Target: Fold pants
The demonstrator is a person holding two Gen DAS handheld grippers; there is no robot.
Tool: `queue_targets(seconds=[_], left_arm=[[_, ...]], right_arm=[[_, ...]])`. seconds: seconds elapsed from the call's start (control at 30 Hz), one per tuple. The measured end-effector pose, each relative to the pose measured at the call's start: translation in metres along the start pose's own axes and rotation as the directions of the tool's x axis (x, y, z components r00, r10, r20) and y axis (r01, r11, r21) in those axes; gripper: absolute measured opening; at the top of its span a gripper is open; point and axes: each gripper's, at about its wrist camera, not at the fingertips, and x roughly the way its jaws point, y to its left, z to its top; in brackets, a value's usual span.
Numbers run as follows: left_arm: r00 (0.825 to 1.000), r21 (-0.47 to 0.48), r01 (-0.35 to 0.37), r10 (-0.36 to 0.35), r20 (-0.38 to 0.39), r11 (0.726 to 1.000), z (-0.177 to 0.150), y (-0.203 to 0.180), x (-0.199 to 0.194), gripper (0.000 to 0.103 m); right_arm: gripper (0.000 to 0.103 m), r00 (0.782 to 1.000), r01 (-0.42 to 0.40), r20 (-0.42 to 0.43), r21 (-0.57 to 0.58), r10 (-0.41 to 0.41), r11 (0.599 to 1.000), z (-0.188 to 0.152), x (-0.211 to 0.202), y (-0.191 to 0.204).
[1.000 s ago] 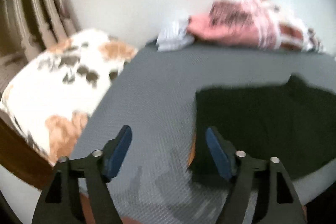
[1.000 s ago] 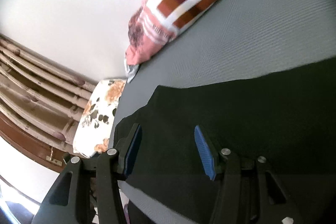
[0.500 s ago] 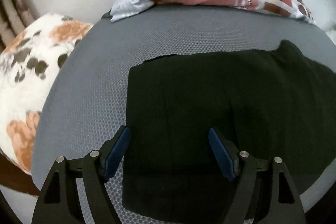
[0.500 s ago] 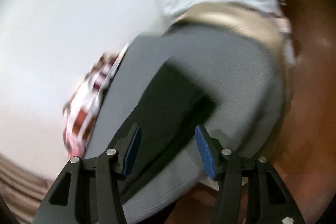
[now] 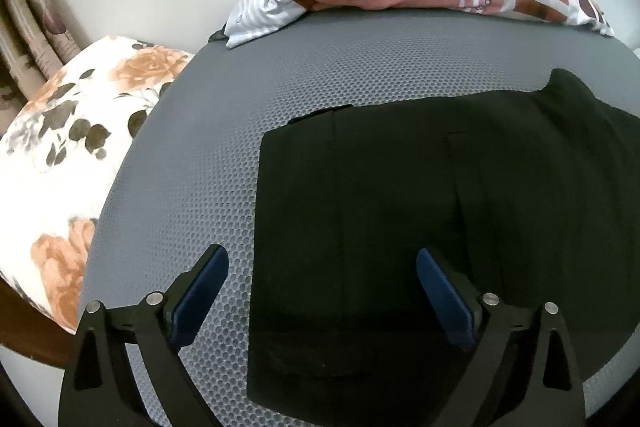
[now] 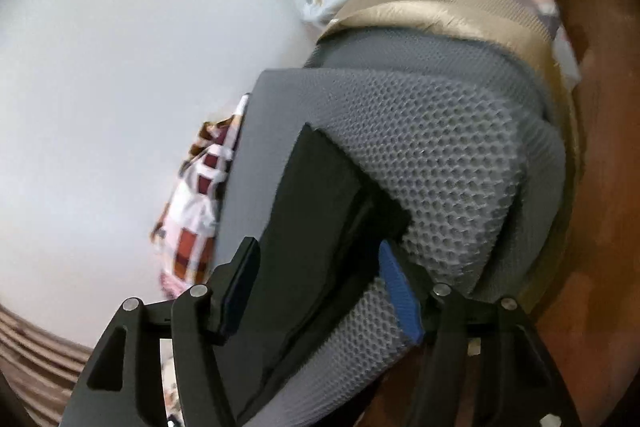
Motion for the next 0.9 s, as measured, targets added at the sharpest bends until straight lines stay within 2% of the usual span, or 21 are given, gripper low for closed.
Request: queue_targets(seconds=[0.07, 0.17, 0.23, 0.33, 0.4, 0.43, 0.47, 0.5, 0.63, 0.77, 0.9], left_arm=[[1.0, 0.002, -0.006, 0.006, 0.0, 1.0, 0.001, 0.0, 0.001, 0.097], [1.0, 0.002, -0.003, 0.003, 0.0, 1.0, 0.001, 0.0, 0.001, 0.098], [1.0, -0.003, -0.003, 0.003, 0.001, 1.0, 0.001, 0.001, 0.002, 0.1], [1.0, -0.013, -0.007, 0.007, 0.004, 1.0, 0.0, 0.002, 0.003, 0.102], [1.0, -0.022, -0.006, 0.006, 0.005, 1.0, -0.001, 0.003, 0.003, 0.103], [1.0, -0.026, -0.004, 0.004, 0.005, 1.0, -0.001, 0.004, 0.004, 0.103], [1.0, -0.028, -0.001, 0.001, 0.005, 1.0, -0.001, 0.005, 0.004, 0.103], [1.0, -0.03, 0.002, -0.001, 0.005, 1.0, -0.001, 0.005, 0.005, 0.103], [1.0, -0.031, 0.006, -0.006, 0.005, 1.0, -0.001, 0.006, 0.005, 0.103], [1.0, -0.034, 0.011, -0.011, 0.002, 0.999, 0.001, 0.006, 0.006, 0.103], [0.999, -0.052, 0.035, -0.035, 0.003, 0.998, 0.0, 0.009, 0.009, 0.103]], right_arm=[[0.061, 0.999, -0.036, 0.023, 0.007, 0.036, 0.999, 0.003, -0.004, 0.0], [0.061, 0.998, -0.057, -0.03, 0.061, 0.059, 0.997, 0.01, 0.006, -0.007], [0.061, 0.997, -0.068, -0.031, 0.071, 0.071, 0.995, 0.011, 0.009, -0.008], [0.06, 0.998, -0.045, -0.046, 0.043, 0.047, 0.998, 0.012, 0.015, -0.001], [0.054, 0.998, -0.017, -0.058, 0.026, 0.019, 1.0, 0.012, 0.019, 0.002], [0.051, 0.998, 0.001, -0.06, 0.018, 0.001, 1.0, 0.013, 0.021, 0.003], [0.034, 0.997, 0.033, -0.063, 0.008, -0.033, 0.999, 0.014, 0.022, 0.004], [0.007, 0.996, 0.057, -0.072, 0.002, -0.056, 0.998, 0.015, 0.024, 0.003], [0.007, 0.996, 0.056, -0.072, -0.01, -0.056, 0.998, 0.012, 0.018, 0.009], [0.007, 0.999, 0.004, -0.049, 0.021, -0.003, 1.0, 0.012, 0.001, 0.009], [0.007, 0.998, 0.014, -0.065, 0.08, -0.008, 0.997, 0.005, -0.006, -0.008]])
